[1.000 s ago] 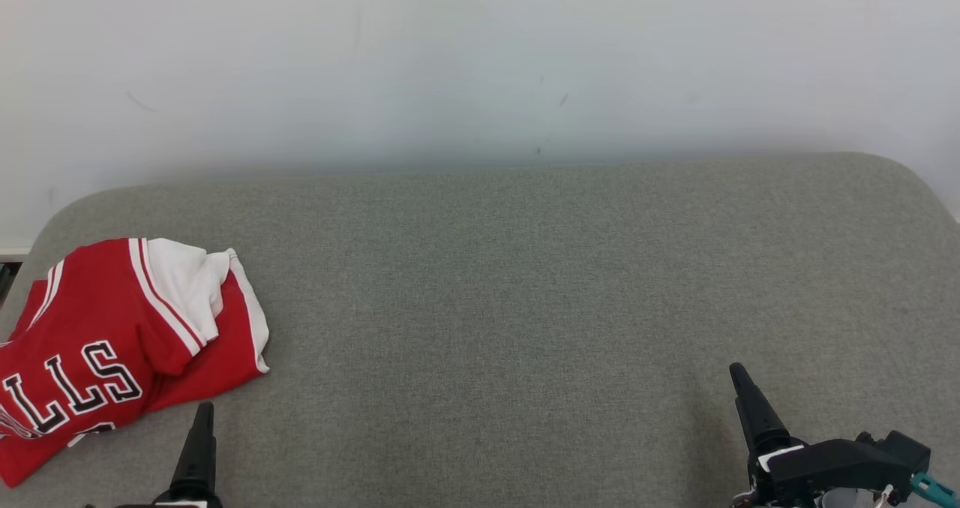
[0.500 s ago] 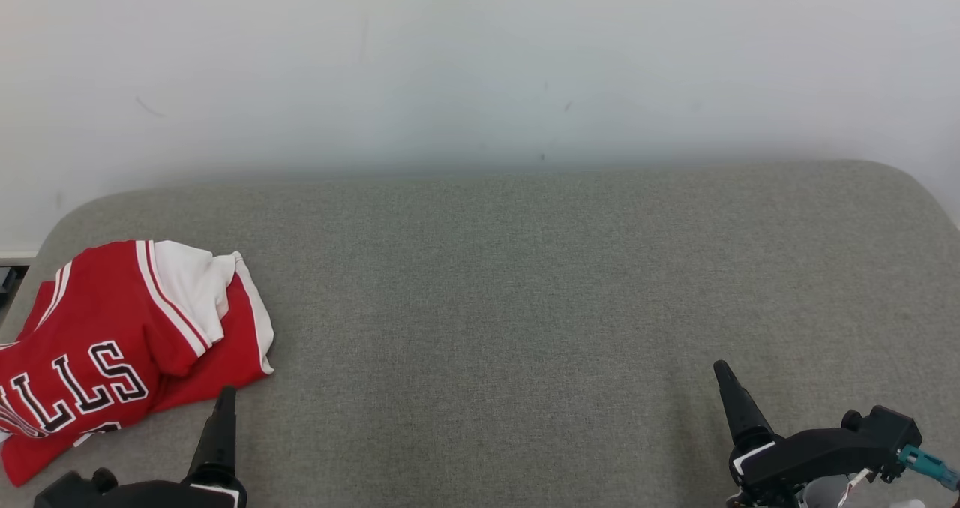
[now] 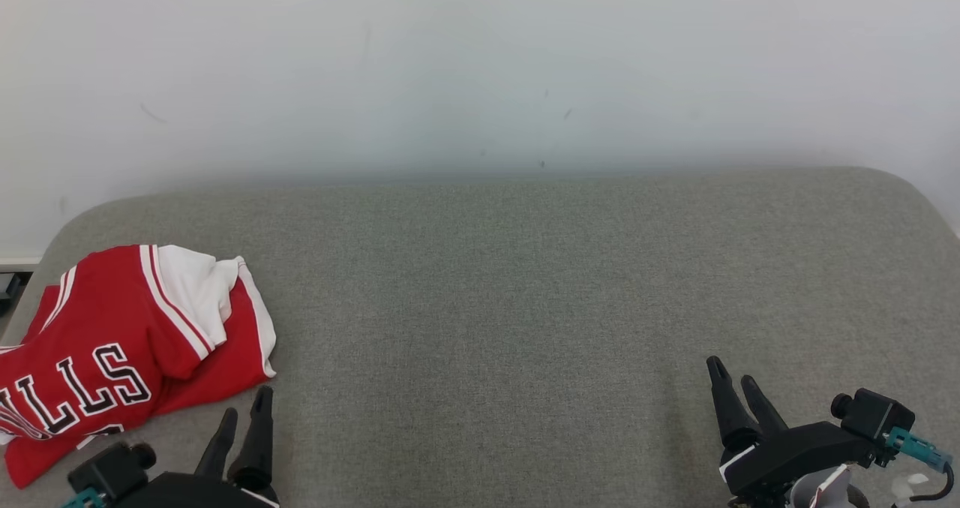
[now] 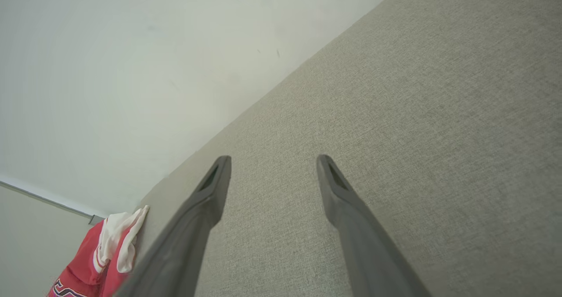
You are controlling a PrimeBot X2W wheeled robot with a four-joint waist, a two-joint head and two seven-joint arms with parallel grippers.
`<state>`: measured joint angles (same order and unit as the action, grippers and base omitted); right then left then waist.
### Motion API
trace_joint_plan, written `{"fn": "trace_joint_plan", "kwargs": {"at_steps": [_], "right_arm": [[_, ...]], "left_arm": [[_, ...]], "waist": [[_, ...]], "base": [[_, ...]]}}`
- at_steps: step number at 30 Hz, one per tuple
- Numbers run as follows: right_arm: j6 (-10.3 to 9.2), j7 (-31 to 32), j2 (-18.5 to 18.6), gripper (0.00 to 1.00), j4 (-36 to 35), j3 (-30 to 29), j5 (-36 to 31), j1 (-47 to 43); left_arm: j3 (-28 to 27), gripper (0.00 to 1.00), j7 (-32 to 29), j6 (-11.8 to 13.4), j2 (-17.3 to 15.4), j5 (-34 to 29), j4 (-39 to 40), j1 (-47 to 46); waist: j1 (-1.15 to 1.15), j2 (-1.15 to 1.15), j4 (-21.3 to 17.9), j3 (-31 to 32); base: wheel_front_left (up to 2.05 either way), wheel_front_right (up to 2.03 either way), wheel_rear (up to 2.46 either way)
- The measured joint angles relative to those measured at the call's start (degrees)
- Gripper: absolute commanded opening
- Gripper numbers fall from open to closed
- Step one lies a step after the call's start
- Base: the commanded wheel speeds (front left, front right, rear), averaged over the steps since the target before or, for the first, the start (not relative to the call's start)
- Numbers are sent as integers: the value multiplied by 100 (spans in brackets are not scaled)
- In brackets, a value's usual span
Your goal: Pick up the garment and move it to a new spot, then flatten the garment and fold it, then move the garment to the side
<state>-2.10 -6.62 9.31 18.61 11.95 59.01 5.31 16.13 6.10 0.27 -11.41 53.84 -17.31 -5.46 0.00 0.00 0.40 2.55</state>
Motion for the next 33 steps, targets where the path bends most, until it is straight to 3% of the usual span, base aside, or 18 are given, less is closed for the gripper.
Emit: {"fn": "trace_joint_plan", "kwargs": {"at_steps": [12, 33], "right_arm": [[-199, -203, 36, 100, 152, -36, -1402, 1], [-466, 107, 37, 100, 22, -57, -3329, 117]], "left_arm": [[565, 100, 76, 285, -374, -1349, -31, -243], [801, 100, -2, 635, -669, -2760, -38, -328]], "waist": [[0, 0, 5, 24], [0, 0, 74, 58]], "base": [[0, 0, 0], [0, 0, 0]]}}
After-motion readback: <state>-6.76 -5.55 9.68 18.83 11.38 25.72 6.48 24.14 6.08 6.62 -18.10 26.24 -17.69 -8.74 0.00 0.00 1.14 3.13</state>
